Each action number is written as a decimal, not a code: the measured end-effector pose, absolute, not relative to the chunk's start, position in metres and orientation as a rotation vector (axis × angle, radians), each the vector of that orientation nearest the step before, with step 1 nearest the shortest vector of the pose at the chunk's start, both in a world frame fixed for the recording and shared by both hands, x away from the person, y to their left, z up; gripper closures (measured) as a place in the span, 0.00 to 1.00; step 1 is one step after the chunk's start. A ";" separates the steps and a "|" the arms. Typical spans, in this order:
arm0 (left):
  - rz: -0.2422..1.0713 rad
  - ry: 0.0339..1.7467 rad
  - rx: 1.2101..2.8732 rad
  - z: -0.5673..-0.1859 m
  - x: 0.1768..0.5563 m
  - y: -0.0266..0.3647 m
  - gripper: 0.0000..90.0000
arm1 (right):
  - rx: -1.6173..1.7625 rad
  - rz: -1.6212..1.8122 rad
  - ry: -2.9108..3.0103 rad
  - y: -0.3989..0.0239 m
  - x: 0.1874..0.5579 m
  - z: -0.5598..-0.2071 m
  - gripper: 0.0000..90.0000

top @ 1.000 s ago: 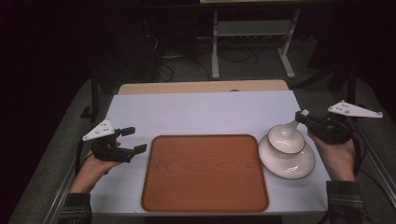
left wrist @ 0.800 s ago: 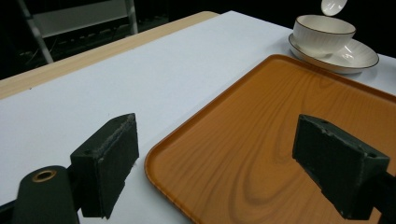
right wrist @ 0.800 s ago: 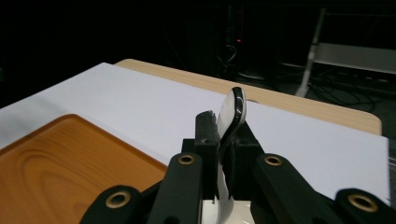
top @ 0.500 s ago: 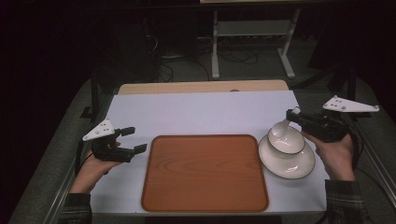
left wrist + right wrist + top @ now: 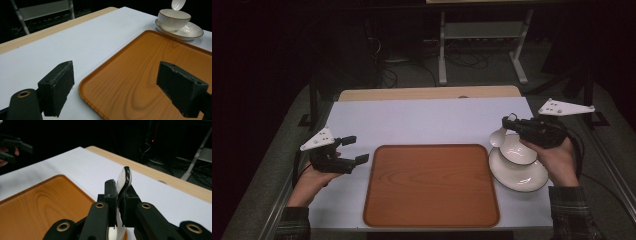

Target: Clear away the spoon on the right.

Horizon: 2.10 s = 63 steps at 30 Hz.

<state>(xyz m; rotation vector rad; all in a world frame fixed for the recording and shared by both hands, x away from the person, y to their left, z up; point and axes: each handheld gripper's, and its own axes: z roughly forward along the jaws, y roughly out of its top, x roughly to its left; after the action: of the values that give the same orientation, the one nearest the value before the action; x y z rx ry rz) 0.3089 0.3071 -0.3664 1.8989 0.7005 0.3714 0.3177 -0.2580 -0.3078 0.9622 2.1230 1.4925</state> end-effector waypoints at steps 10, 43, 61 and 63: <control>0.370 0.698 1.905 -0.367 0.309 0.306 0.16 | 0.938 1.456 2.255 -0.233 0.323 -0.329 0.94; 0.372 0.703 1.901 -0.367 0.309 0.308 0.16 | 0.861 1.280 2.534 -0.171 0.329 -0.376 0.94; 0.371 0.699 1.901 -0.367 0.309 0.308 0.16 | 0.796 1.318 2.583 -0.144 0.332 -0.388 0.94; 0.372 0.698 1.904 -0.367 0.309 0.308 0.16 | 0.787 1.314 2.594 -0.141 0.332 -0.391 0.94</control>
<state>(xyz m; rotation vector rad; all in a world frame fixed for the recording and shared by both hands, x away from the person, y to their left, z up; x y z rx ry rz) 0.3090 0.3077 -0.3674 1.9043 0.6984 0.3720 0.3316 -0.1414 -0.3906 0.7874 2.5940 1.3143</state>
